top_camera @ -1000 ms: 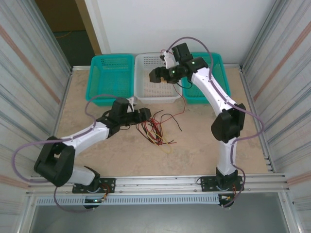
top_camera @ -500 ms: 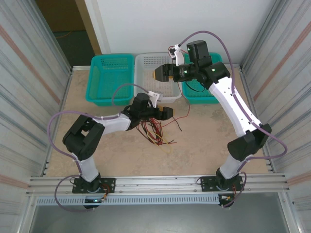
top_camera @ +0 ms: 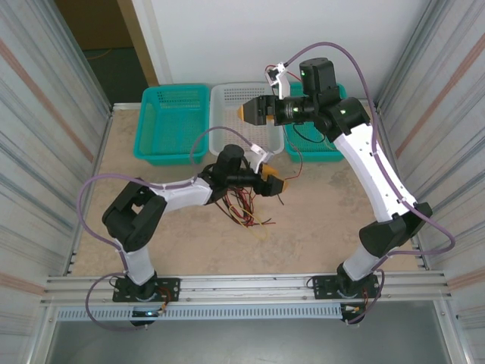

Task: Untangle the cables

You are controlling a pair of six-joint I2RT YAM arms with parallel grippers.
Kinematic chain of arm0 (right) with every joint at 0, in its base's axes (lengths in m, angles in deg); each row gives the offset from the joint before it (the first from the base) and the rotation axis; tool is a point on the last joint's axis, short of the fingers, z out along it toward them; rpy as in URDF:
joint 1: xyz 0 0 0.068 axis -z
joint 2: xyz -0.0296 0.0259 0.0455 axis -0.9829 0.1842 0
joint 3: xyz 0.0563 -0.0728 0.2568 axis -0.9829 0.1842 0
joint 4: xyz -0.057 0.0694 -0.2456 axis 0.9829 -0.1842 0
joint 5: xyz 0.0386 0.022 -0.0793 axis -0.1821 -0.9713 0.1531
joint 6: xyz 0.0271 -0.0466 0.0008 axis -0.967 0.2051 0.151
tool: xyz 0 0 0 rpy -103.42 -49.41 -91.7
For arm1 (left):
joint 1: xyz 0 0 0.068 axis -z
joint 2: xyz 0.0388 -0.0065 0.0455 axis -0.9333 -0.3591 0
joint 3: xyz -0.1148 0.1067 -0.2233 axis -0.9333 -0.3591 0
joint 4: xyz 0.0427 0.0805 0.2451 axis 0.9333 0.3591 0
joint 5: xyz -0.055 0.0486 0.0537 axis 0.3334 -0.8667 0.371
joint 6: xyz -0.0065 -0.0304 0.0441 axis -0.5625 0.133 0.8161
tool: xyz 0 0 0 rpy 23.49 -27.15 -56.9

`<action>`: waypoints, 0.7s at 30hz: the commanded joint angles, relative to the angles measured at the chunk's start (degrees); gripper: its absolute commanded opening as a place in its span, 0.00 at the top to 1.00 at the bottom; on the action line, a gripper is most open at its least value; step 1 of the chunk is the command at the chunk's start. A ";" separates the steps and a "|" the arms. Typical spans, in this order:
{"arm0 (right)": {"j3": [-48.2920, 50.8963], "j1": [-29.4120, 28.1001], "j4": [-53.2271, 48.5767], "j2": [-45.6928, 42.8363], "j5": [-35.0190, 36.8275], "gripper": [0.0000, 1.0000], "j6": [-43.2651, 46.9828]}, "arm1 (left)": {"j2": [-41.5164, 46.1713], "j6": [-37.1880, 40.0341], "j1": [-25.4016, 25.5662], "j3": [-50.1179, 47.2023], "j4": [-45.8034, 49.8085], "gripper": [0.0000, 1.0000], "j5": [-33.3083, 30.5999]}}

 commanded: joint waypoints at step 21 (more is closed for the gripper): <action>3.86 4.10 12.65 -5.26 -7.18 0.18 -9.85 | -1.38 -1.78 1.25 2.30 3.08 0.92 0.94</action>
